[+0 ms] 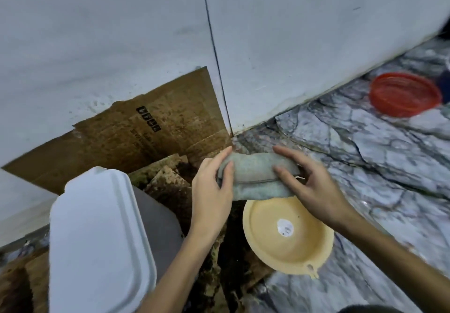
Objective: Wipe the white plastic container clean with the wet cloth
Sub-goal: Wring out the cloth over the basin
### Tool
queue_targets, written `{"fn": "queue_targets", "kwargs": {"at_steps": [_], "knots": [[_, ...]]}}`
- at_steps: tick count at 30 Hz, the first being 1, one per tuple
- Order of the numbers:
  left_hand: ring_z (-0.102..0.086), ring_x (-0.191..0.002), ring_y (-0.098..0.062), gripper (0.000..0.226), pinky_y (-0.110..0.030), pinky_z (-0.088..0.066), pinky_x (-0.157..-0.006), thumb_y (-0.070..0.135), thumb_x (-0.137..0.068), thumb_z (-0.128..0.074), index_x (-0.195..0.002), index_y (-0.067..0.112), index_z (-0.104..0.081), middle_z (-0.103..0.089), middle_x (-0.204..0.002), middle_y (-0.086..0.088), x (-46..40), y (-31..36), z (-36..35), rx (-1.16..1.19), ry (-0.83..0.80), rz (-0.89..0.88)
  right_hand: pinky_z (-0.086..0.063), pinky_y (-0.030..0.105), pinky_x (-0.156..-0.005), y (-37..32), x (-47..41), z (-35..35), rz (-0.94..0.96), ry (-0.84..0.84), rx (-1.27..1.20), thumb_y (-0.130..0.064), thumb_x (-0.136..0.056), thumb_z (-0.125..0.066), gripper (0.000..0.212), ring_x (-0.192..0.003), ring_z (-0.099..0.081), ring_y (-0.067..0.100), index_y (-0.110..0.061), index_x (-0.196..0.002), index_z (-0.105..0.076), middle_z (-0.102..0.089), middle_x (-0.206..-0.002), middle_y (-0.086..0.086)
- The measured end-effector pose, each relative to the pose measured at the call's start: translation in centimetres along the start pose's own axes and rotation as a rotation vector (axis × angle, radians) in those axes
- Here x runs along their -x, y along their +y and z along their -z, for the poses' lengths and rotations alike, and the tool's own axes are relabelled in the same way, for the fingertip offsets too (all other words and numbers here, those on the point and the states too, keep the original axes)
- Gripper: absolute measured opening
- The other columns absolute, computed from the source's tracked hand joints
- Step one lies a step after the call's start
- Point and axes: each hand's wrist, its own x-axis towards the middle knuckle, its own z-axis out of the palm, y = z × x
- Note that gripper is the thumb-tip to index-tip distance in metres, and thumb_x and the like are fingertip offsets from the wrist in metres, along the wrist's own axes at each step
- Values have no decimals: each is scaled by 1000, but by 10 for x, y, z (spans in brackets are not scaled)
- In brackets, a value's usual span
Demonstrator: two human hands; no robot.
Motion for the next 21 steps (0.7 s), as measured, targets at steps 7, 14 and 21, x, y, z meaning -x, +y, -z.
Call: {"fn": "queue_targets", "kwargs": {"at_steps": [7,14,21], "knots": [[-61,-107,2,39,-22,-53,-93,27,-112,-53,-150,28,-61,-61,-116,17,0,-30,-64,-64,-120,50,-56,27,-100,64,22,11,-127,55,57,-31,-103,-65,46,-132,-57,-2,-31,-148,-60,-59,-147,-19],[-59,-106,-3,42,-23,-50,-89,21,-112,-50,-153,28,-57,-58,-118,12,7,-85,-119,-194,-276,103,-46,24,-102,134,36,0,-239,33,242,-21,-104,-66,47,-131,-58,14,-16,-150,-58,-61,-144,-3],[-64,-119,-17,46,-36,-52,-96,29,-114,-44,-159,32,-47,-52,-142,8,20,-136,-165,-460,-512,97,-38,39,-116,204,47,-19,-470,-90,348,-21,-109,-59,53,-141,-49,28,-9,-158,-46,-54,-150,13]]}}
